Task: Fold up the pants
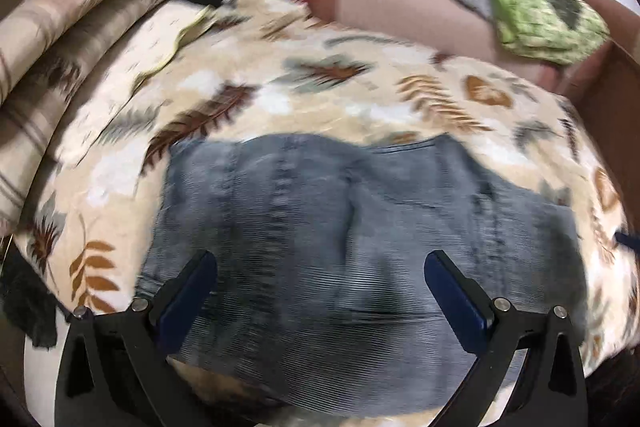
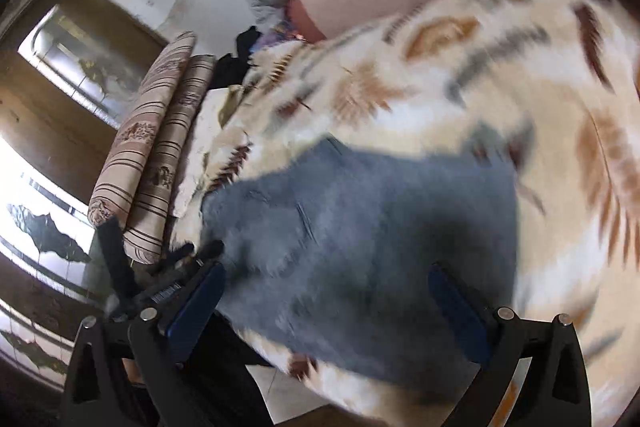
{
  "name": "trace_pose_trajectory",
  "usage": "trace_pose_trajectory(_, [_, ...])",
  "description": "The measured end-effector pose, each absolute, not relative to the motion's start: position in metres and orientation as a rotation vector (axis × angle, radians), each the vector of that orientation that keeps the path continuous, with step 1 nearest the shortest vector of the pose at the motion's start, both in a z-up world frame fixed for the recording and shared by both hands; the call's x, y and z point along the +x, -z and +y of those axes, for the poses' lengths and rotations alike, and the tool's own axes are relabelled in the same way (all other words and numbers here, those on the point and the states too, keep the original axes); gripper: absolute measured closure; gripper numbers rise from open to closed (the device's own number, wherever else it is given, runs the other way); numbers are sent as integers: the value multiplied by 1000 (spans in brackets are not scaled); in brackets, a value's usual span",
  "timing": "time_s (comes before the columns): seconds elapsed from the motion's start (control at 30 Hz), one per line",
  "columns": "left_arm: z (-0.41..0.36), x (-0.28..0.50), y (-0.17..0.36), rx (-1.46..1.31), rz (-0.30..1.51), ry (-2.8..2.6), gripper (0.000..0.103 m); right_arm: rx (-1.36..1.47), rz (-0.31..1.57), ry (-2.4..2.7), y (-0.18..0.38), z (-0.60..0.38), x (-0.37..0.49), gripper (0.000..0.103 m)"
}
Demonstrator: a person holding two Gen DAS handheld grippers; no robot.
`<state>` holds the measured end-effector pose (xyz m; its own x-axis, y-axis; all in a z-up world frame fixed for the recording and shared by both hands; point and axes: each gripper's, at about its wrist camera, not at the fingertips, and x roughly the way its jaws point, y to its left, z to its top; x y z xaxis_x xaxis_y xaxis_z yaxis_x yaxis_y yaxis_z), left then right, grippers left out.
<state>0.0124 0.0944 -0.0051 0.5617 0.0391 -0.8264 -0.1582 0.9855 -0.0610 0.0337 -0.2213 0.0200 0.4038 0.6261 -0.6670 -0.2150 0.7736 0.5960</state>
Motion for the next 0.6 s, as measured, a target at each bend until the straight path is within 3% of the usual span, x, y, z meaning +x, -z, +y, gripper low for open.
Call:
trace_pose_trajectory(0.13, [119,28,40,-181,1065,-162,0,394,1079,-577,-26,-181,99,1])
trace_pose_trajectory(0.23, [124,29,49,-185,1046,-138,0,318,1178,-537,-2,-140,160,3])
trace_pose_trajectory(0.37, [124,31,51,-175,1039,-118,0,241,1293,-494,44,-99,204,29])
trace_pose_trajectory(0.47, [125,30,51,-172,1031,-106,0,151,1381,-450,73,-79,213,72])
trace_pose_trajectory(0.5, [125,31,51,-170,1029,-105,0,81,1353,-448,71,-71,210,81])
trace_pose_trajectory(0.6, [124,29,50,-167,1025,-109,0,-17,1283,-425,54,-59,204,89])
